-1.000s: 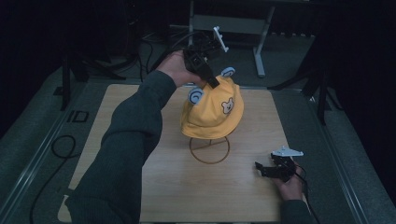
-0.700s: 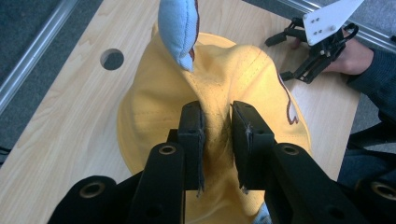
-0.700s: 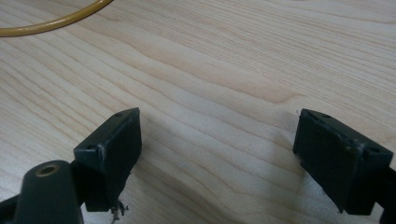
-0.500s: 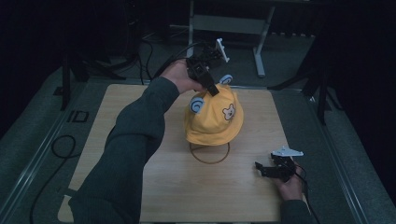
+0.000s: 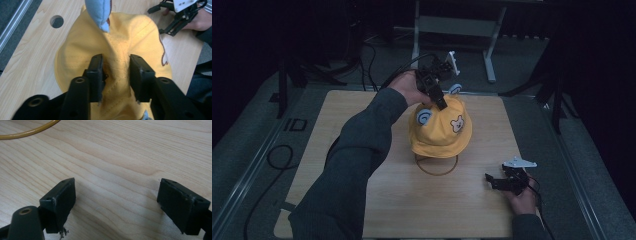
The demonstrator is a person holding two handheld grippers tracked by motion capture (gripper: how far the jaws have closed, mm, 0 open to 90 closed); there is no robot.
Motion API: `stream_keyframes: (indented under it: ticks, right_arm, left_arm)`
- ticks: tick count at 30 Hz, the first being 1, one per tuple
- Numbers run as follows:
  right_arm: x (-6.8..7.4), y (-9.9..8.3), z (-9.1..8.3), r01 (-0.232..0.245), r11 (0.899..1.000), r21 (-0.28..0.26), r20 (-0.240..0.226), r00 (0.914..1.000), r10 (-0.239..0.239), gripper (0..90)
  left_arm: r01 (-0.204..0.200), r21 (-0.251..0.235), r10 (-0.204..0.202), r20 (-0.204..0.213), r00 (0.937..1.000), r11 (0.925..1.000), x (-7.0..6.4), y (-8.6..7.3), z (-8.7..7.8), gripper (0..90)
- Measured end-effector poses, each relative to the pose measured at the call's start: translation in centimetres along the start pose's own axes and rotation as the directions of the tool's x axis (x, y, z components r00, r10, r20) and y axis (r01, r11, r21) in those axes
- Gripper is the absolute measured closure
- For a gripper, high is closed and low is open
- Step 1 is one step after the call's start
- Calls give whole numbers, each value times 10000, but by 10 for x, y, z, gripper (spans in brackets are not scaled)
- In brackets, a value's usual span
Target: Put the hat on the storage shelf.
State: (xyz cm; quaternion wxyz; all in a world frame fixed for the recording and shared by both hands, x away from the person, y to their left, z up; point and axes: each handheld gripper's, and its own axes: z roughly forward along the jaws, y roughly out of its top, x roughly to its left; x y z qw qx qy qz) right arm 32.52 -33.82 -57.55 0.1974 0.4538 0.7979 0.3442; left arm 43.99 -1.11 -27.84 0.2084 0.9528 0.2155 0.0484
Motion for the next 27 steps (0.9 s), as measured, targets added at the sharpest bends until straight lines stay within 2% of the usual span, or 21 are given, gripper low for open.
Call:
stream_keyframes:
  ticks: [3, 8, 11, 13, 17, 21, 27]
  right_arm:
    - [0, 0, 0, -8, 10000, 1, -2, 10000, 8, 153]
    - [0, 0, 0, -12, 10000, 3, -2, 10000, 12, 153]
    - [0, 0, 0, -11, 10000, -4, -4, 10000, 11, 153]
    - [0, 0, 0, -15, 10000, -9, -4, 10000, 15, 152]
    - [0, 0, 0, -13, 10000, -7, -4, 10000, 13, 153]
    - [0, 0, 0, -12, 10000, -2, -3, 10000, 12, 153]
    - [0, 0, 0, -11, 10000, -2, 0, 10000, 11, 153]
  left_arm:
    - [159, -3, -159, -309, 9994, 9999, 0, 1, 0, 551]
    - [408, -80, -413, -861, 9954, 9991, 1, 1, -1, 368]
    - [592, -181, -609, -1112, 9919, 9981, 2, 0, -3, 252]
    - [688, -352, -723, -1117, 9911, 9970, 4, -1, -6, 198]
    - [924, -881, -1002, -887, 9910, 9918, 8, -4, -16, 169]
    - [1151, -1273, -1262, -830, 9885, 9852, 13, -10, -24, 164]
    - [1199, -1627, -1328, -712, 9886, 9794, 16, -20, -28, 179]
